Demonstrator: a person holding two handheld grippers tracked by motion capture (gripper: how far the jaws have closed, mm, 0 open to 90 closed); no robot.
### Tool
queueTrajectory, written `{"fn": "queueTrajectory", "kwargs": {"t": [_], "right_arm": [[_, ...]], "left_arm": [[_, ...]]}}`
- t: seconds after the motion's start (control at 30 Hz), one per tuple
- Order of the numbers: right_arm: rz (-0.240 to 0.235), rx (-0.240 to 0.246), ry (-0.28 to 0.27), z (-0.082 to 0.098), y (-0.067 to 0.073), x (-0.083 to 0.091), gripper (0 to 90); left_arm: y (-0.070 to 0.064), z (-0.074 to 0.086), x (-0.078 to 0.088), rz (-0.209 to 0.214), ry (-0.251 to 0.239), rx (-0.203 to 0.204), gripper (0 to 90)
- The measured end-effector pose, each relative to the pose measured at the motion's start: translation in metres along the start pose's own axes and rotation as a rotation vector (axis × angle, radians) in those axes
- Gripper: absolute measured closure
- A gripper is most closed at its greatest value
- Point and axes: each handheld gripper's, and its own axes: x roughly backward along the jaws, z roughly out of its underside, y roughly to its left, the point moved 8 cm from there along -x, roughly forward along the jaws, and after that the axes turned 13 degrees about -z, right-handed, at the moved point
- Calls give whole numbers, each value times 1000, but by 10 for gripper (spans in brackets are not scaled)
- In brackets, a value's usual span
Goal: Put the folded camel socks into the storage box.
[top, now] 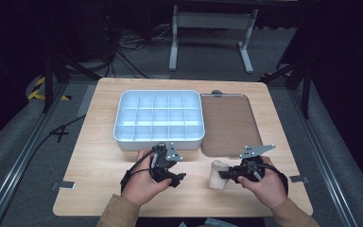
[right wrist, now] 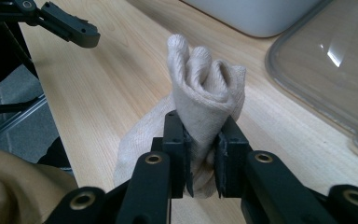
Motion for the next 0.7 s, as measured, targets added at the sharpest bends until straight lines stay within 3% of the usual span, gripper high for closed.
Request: {"fn": "queueTrajectory", "kwargs": {"t": [0.4,0.7], "right_arm": [[35,29,3,-22,0,13,771],[59,50,8,-40,-7,23,770]], "left_arm": [[12,3,6,-17,1,27,291],[12,3,6,-9,4,34,291]]}}
